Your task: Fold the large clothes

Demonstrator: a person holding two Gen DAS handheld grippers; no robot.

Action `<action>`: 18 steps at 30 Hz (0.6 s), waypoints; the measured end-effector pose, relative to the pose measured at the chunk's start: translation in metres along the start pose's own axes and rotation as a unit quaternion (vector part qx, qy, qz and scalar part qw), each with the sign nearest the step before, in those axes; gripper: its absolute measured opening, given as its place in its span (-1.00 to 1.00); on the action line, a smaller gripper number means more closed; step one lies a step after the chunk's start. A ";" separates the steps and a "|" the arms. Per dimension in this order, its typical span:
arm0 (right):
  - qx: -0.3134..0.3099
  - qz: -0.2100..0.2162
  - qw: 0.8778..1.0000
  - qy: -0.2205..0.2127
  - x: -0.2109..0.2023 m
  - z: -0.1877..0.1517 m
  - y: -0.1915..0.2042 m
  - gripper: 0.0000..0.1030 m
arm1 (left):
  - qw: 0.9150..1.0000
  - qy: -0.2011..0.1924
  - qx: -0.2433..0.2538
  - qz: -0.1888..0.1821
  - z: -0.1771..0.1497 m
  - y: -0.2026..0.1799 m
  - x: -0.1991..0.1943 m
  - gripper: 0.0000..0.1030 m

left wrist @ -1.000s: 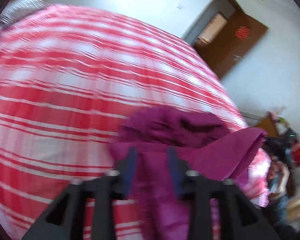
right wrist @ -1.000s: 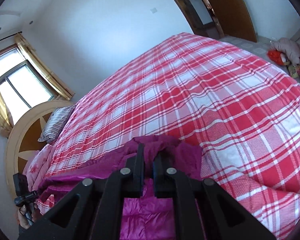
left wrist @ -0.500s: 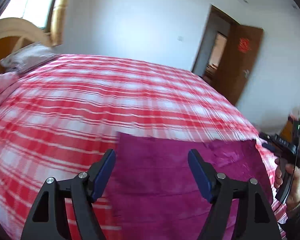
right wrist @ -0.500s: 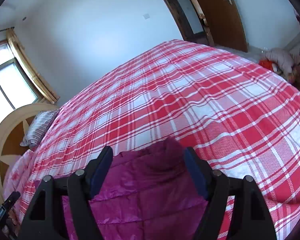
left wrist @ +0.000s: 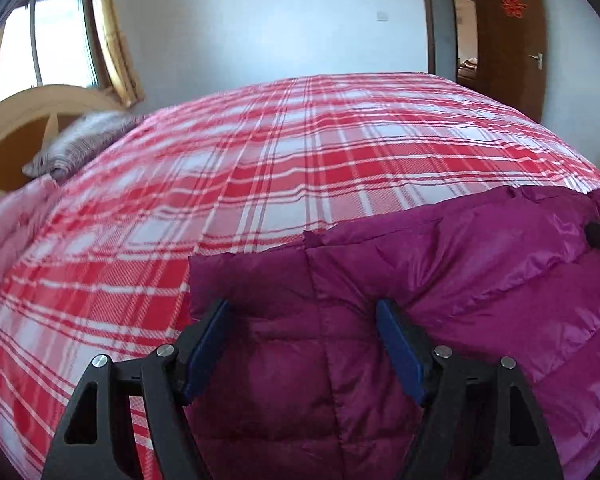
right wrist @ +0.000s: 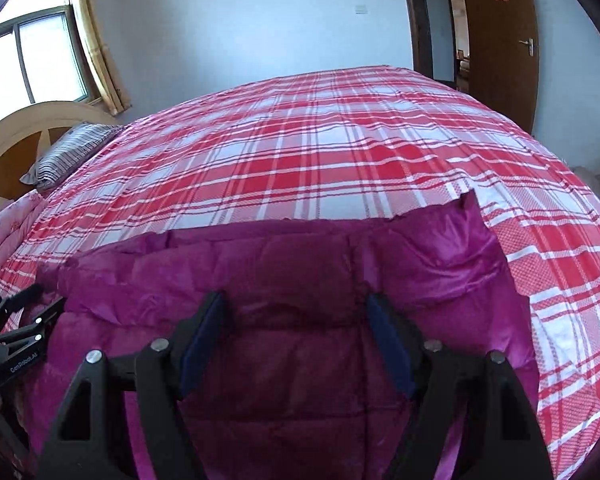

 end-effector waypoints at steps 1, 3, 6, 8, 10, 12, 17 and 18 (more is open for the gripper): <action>0.001 -0.001 1.000 0.002 0.002 0.001 0.000 0.48 | 1.000 0.002 -0.001 0.000 0.000 -0.001 0.003 0.51; 0.000 -0.010 1.000 0.011 0.008 0.001 0.001 0.48 | 1.000 0.009 0.001 0.007 -0.001 -0.003 0.009 0.55; 0.000 -0.012 1.000 0.016 0.013 0.000 0.003 0.48 | 1.000 0.020 -0.002 0.014 -0.001 -0.003 0.018 0.64; 0.001 -0.014 1.000 0.016 0.015 -0.001 0.004 0.48 | 1.000 0.025 -0.007 0.016 -0.002 -0.001 0.019 0.69; 0.001 -0.015 1.000 0.017 0.017 -0.002 0.004 0.48 | 0.999 0.029 -0.011 0.014 -0.003 0.001 0.020 0.72; 0.003 -0.015 1.000 0.019 0.019 -0.003 0.004 0.48 | 0.999 0.030 -0.014 0.014 -0.003 0.002 0.021 0.74; 0.003 -0.019 0.999 0.027 0.025 -0.004 0.005 0.49 | 0.999 0.041 -0.020 0.019 -0.005 0.004 0.026 0.82; 0.001 -0.022 0.999 0.027 0.026 -0.004 0.006 0.49 | 0.999 0.043 -0.023 0.019 -0.005 0.005 0.027 0.84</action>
Point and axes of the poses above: each gripper's, at about its wrist camera, not at the fingertips, and x roughly the way its jaws point, y to its left, z to its top, the point moved 5 cm from there along x, roughly the way its jaws point, and after that the axes turned 14 degrees about -z, right-handed, at the moved point
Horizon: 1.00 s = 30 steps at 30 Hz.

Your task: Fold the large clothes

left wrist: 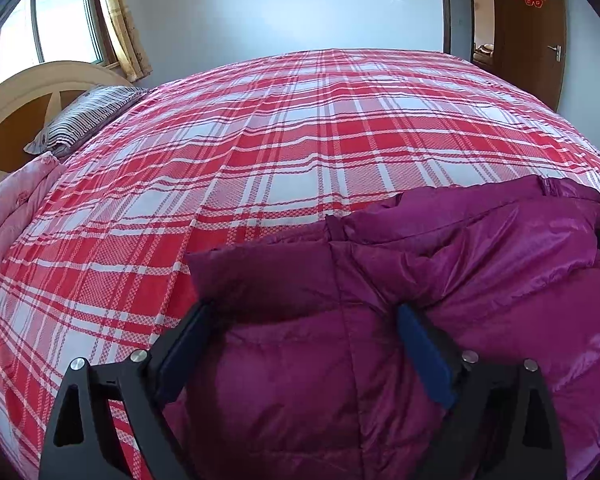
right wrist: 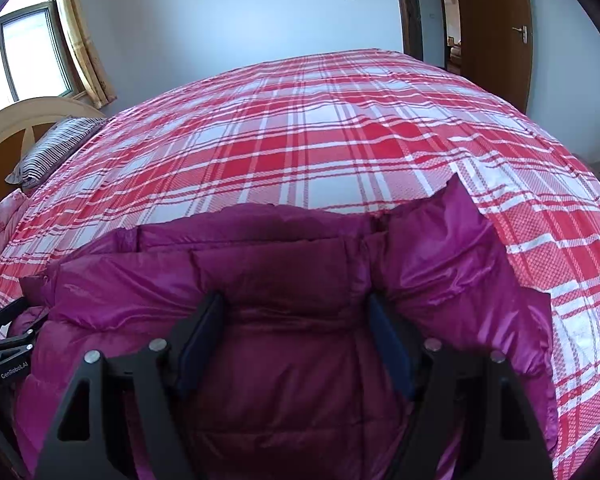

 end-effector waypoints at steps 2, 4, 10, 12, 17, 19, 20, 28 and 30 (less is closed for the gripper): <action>-0.001 -0.004 1.000 0.000 0.001 0.000 0.001 0.49 | 1.000 0.004 -0.008 -0.003 0.000 0.002 0.002 0.87; -0.003 -0.007 1.000 0.002 0.003 0.000 0.001 0.49 | 1.000 0.008 -0.013 -0.003 0.000 0.003 0.004 0.91; -0.009 -0.014 1.000 0.010 0.009 0.000 0.003 0.52 | 1.000 0.013 -0.017 0.002 0.000 0.005 0.006 0.95; -0.011 -0.015 1.000 0.012 0.010 0.000 0.004 0.54 | 1.000 0.016 -0.020 0.001 0.000 0.006 0.008 0.97; -0.021 -0.029 0.999 0.018 0.015 0.001 0.007 0.57 | 0.999 0.023 -0.034 -0.011 0.000 0.009 0.011 0.98; -0.026 -0.035 0.999 0.020 0.016 0.000 0.009 0.57 | 0.999 0.024 -0.034 -0.012 0.000 0.009 0.012 0.98; -0.029 -0.038 0.999 0.020 0.016 0.000 0.009 0.57 | 0.999 0.024 -0.035 -0.012 0.000 0.010 0.012 0.98; -0.041 -0.052 0.998 0.020 0.019 0.000 0.012 0.61 | 1.000 -0.017 -0.016 0.021 0.011 -0.004 -0.023 0.97; -0.042 -0.054 0.997 0.020 0.020 0.000 0.013 0.62 | 0.999 -0.039 -0.012 0.011 0.018 -0.015 -0.037 0.97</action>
Point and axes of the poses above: each gripper's, at about its wrist camera, not at the fingertips, and x roughly the way its jaws point, y to its left, z to its top, the point moved 5 cm from there along x, roughly the way its jaws point, and after that the axes turned 14 degrees about -z, right-handed, at the moved point
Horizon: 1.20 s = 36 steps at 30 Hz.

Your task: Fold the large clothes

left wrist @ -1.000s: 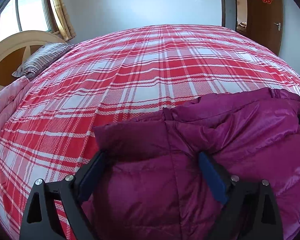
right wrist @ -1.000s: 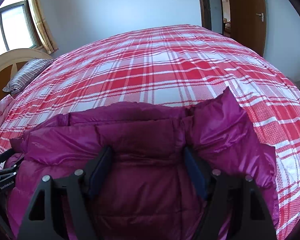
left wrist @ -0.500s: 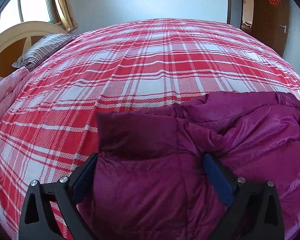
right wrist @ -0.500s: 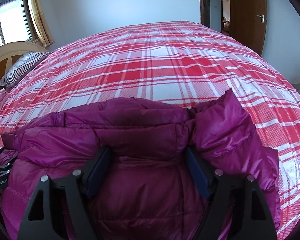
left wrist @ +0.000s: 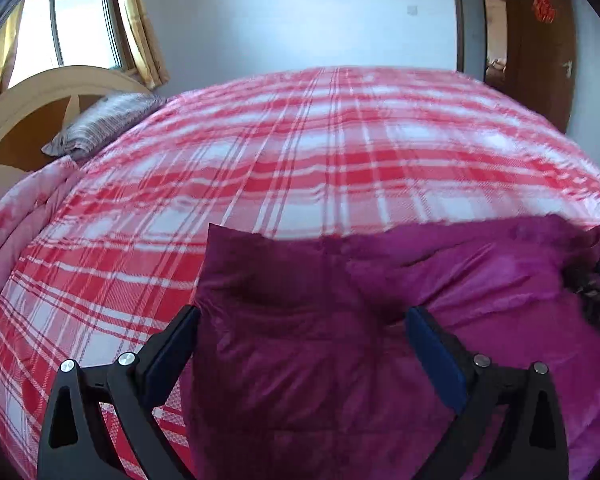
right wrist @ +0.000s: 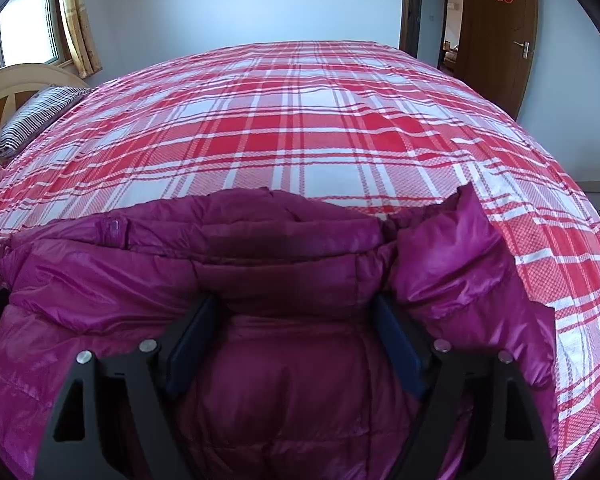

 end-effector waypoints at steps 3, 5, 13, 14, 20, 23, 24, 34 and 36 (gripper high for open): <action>-0.001 -0.001 1.000 0.001 0.000 0.000 0.001 0.62 | 0.999 -0.018 0.023 -0.016 0.006 -0.027 -0.014 0.97; -0.002 -0.001 1.000 0.001 0.000 0.000 0.001 0.63 | 0.998 -0.018 0.052 -0.016 0.003 -0.047 -0.011 0.97; 0.004 0.007 1.000 0.000 0.000 0.001 -0.001 0.63 | 0.997 0.014 0.073 0.036 -0.012 -0.050 0.030 0.98; 0.004 0.006 1.000 0.000 0.000 0.001 0.000 0.63 | 0.996 0.018 0.074 0.037 -0.012 -0.050 0.033 0.98; 0.006 0.001 1.000 0.002 -0.003 0.001 -0.001 0.62 | 0.996 0.019 0.071 0.040 -0.017 -0.050 0.037 0.98; 0.055 -0.013 0.998 0.015 -0.020 0.000 -0.013 0.52 | 0.997 0.015 0.070 0.041 -0.018 -0.050 0.038 0.98; 0.079 -0.019 0.997 0.016 -0.030 -0.001 -0.017 0.53 | 0.997 0.014 0.070 0.041 -0.018 -0.051 0.038 0.98; 0.098 -0.025 0.995 -0.012 -0.047 -0.028 0.001 0.60 | 0.998 0.013 0.053 0.021 -0.018 -0.047 0.037 0.98; 0.095 -0.031 0.995 -0.021 -0.045 -0.028 0.001 0.61 | 0.998 0.012 0.052 0.021 -0.018 -0.047 0.037 0.98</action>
Point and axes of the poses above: each gripper's, at about its wrist camera, not at the fingertips, and x roughly the way its jaws point, y to its left, z to its top, the point moved 5 cm from there along x, roughly the way its jaws point, and after that the axes turned 14 degrees about -z, right-handed, at the moved point
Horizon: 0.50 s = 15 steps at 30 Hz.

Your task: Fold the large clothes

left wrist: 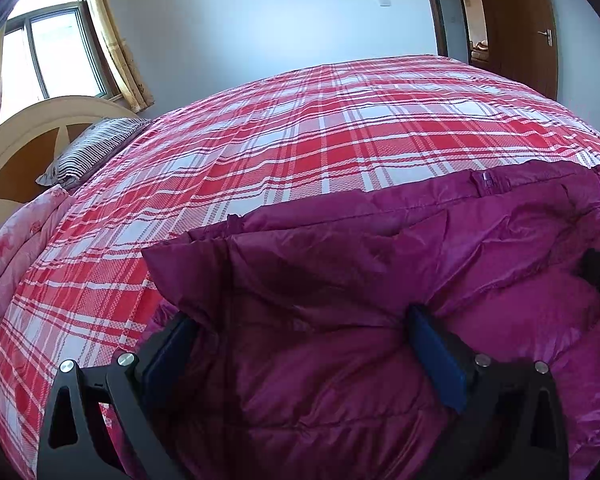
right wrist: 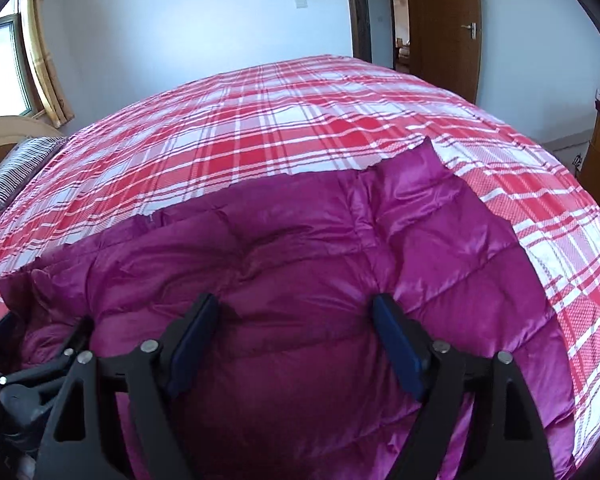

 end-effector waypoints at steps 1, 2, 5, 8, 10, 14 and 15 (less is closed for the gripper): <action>-0.002 -0.002 1.000 -0.001 0.000 0.000 0.002 0.63 | 1.000 0.000 -0.001 0.000 0.000 0.000 0.000 0.98; -0.005 -0.003 1.000 -0.001 0.001 -0.001 0.003 0.64 | 1.000 0.000 -0.001 -0.001 0.000 0.000 0.000 0.98; -0.010 -0.006 1.000 0.007 0.006 -0.001 0.005 0.69 | 1.000 0.002 -0.004 -0.004 0.000 0.001 0.001 0.98; -0.018 -0.006 1.000 0.015 0.009 -0.002 0.007 0.77 | 1.000 0.003 -0.007 -0.006 -0.001 0.002 0.001 0.98; -0.023 -0.006 1.000 0.019 0.011 -0.004 0.008 0.83 | 1.000 0.003 -0.007 -0.007 -0.001 0.003 0.001 0.98; -0.031 -0.005 0.999 0.026 0.013 -0.006 0.011 0.90 | 1.000 0.003 -0.008 -0.008 -0.001 0.003 0.000 0.98; -0.032 -0.005 0.999 0.026 0.013 -0.006 0.011 0.90 | 1.000 0.003 -0.009 -0.009 -0.001 0.003 0.000 0.98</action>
Point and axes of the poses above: each gripper's, at about its wrist camera, not at the fingertips, and x roughly the way its jaws point, y to its left, z to its top, the point moved 5 cm from there along x, roughly the way its jaws point, and after that the axes turned 14 degrees about -z, right-handed, at the moved point
